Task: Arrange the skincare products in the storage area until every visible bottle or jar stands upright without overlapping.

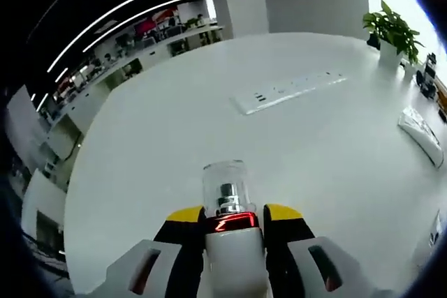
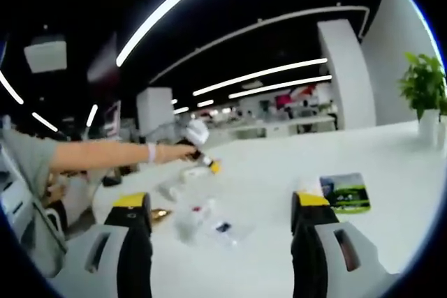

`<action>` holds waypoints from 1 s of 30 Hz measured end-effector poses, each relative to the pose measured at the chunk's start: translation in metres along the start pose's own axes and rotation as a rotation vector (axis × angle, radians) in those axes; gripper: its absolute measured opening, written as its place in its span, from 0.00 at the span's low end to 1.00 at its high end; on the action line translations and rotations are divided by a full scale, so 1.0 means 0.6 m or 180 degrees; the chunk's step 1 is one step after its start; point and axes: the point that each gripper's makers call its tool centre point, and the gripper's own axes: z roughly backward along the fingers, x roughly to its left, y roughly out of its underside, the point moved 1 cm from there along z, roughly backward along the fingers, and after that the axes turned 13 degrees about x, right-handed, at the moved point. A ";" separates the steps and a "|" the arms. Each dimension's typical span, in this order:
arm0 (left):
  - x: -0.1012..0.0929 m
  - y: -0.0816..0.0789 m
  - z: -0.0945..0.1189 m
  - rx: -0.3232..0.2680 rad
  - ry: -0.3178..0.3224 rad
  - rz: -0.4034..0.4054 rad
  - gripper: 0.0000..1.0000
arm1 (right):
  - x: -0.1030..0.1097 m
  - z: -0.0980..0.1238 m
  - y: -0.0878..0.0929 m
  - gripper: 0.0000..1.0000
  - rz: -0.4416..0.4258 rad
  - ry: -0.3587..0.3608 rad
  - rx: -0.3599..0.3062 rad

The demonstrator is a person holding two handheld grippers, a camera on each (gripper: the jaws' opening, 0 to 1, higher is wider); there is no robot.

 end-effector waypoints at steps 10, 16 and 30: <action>-0.010 0.018 0.029 0.0145 0.0285 0.0091 0.31 | 0.003 -0.009 0.004 0.80 -0.0009 -0.0035 0.0035; -0.016 0.006 0.074 -0.0163 0.0429 0.0050 0.30 | 0.005 -0.015 0.011 0.80 -0.0009 -0.0062 0.0084; -0.039 0.029 0.168 -0.0928 0.0643 -0.0133 0.30 | 0.013 -0.019 0.029 0.80 -0.0001 -0.0117 0.0158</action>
